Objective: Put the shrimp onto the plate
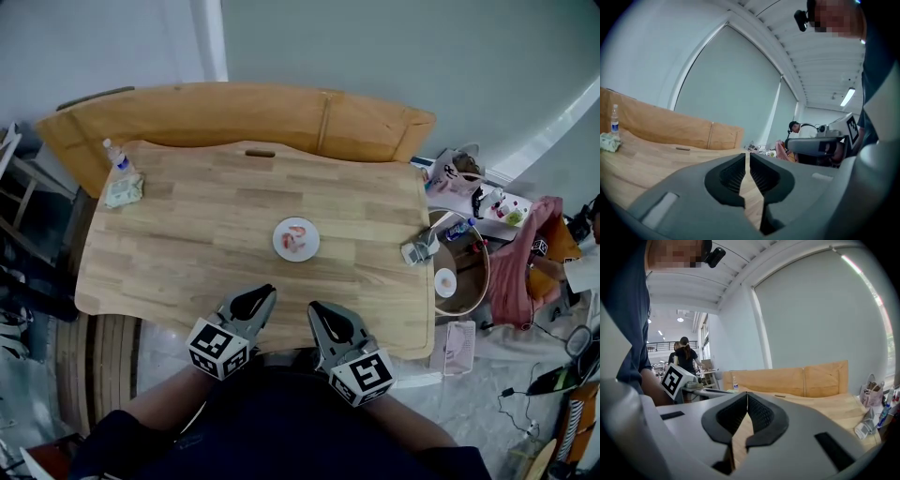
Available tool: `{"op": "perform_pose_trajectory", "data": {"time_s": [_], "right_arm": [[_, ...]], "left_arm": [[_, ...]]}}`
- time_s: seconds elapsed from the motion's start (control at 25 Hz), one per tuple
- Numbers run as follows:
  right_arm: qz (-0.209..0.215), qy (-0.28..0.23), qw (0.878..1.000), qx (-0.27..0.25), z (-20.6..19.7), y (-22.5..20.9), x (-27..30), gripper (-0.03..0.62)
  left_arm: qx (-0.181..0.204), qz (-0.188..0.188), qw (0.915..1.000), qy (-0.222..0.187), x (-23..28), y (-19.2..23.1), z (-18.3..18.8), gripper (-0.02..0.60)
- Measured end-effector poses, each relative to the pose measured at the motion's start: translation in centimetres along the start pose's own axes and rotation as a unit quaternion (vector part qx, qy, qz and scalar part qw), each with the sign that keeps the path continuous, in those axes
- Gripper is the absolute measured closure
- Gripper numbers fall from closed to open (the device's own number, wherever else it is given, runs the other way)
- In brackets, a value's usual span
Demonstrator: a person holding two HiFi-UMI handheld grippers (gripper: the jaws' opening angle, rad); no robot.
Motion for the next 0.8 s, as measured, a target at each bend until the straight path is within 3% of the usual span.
{"op": "perform_pose_trajectory", "data": {"time_s": [0.24,0.36,0.8], "right_arm": [[0.007,-0.003,1.0,-0.001,0.1,1.3,0.6,0.583],[0.004,-0.006,1.0,0.002,0.1,1.5,0.6,0.583],[0.007,-0.007,1.0,0.006,0.3,1.8,0.7,0.585]], "left_arm": [[0.012,-0.029,0.9989,-0.035,-2.3,-1.9,3.4,0.575],[0.043,-0.042,0.9967,-0.055,-2.9,-3.2,4.8,0.575],[0.058,-0.066,0.9949,-0.049,-3.0,-5.3,5.2,0.575]]}}
Point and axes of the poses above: the fingertips, and each gripper's own axes: x forward along the fingers, y to its left, z out of its top, the point moved 5 cm from there along -x, backward along the fingers, and after that the axes turned 6 degrees about x, right-handed, at the moved point
